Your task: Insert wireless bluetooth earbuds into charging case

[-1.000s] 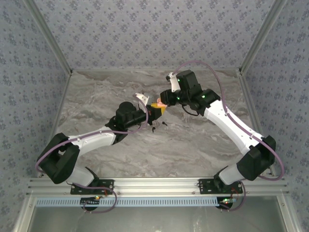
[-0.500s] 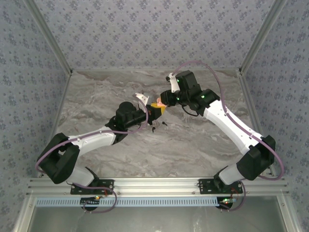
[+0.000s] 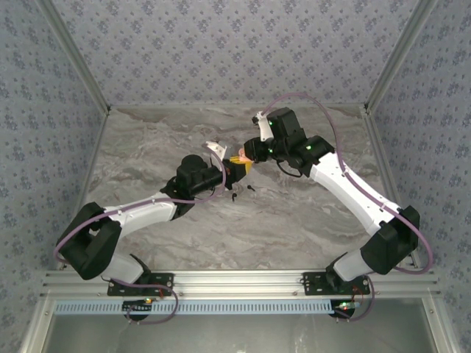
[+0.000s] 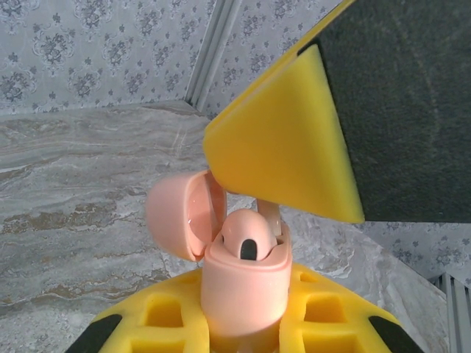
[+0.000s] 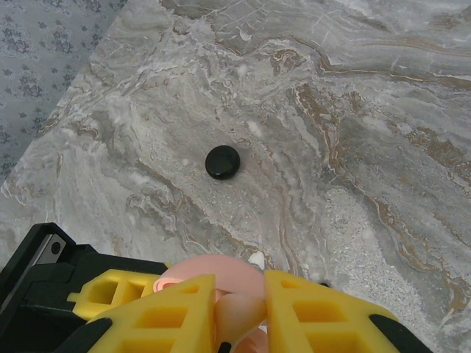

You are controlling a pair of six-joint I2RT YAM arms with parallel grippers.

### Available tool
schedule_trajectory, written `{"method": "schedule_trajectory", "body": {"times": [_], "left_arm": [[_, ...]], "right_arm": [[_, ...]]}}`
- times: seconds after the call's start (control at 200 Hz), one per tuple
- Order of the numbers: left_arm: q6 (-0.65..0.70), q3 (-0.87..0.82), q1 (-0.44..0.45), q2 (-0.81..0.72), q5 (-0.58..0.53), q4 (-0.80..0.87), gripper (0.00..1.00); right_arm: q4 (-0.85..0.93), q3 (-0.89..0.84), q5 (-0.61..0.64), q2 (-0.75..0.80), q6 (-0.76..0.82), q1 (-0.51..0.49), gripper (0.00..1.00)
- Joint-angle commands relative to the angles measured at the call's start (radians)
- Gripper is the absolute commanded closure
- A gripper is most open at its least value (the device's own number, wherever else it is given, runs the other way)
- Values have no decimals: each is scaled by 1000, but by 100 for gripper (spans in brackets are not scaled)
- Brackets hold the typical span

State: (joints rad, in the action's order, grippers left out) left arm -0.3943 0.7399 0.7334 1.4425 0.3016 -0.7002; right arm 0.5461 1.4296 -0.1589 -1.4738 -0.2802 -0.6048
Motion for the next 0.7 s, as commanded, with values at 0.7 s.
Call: {"method": "schedule_trajectory", "body": {"times": [0.7], "left_arm": [[-2,39,8,-15,5,-47,87]], "right_arm": [[50,4,8,1,-29,-6,69]]}}
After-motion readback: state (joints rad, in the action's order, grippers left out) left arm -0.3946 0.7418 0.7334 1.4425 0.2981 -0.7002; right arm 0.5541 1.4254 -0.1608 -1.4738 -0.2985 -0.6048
